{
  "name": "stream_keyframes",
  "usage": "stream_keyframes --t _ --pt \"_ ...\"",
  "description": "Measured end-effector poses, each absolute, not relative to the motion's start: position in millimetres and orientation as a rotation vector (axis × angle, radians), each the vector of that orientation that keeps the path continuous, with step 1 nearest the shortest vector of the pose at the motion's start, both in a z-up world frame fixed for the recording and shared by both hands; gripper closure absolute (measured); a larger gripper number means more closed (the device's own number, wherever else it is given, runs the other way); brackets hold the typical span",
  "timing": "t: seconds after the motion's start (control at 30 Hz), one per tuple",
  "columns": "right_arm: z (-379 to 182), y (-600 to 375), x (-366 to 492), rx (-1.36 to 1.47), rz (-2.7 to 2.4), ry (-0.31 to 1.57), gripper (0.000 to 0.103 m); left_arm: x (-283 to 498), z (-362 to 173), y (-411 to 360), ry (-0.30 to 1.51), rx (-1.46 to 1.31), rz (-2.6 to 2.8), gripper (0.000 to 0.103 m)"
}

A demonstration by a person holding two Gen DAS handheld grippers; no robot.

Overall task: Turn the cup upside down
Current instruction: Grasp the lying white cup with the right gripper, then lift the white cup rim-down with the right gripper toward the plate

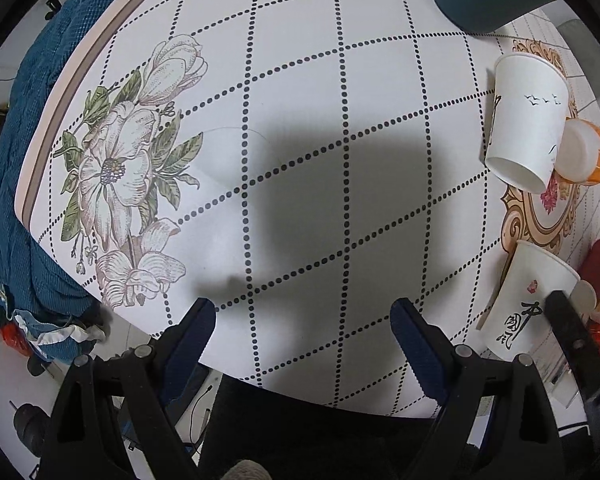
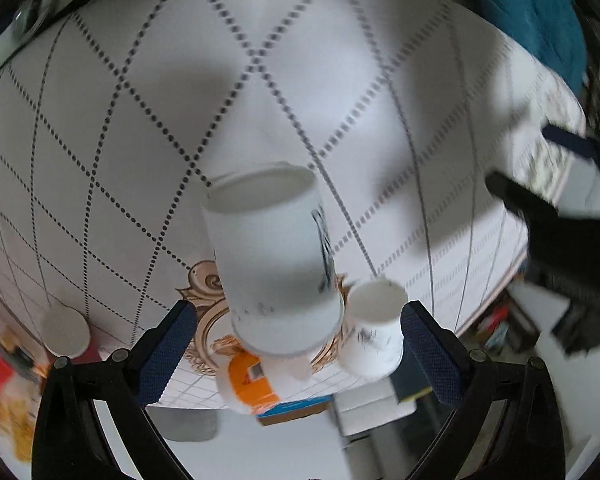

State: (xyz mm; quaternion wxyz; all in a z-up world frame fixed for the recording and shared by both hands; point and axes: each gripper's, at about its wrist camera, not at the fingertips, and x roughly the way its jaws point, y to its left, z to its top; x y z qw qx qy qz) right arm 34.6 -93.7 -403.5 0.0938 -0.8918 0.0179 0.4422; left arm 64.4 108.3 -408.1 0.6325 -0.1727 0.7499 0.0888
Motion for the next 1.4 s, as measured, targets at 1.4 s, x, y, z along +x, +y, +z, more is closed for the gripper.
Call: stream_keyframes --t 1.4 --pt "-401 -73 236 -1.011 0.555 1.895 0.037 140 -398 61 1.703 -0.167 0.078 0.014"
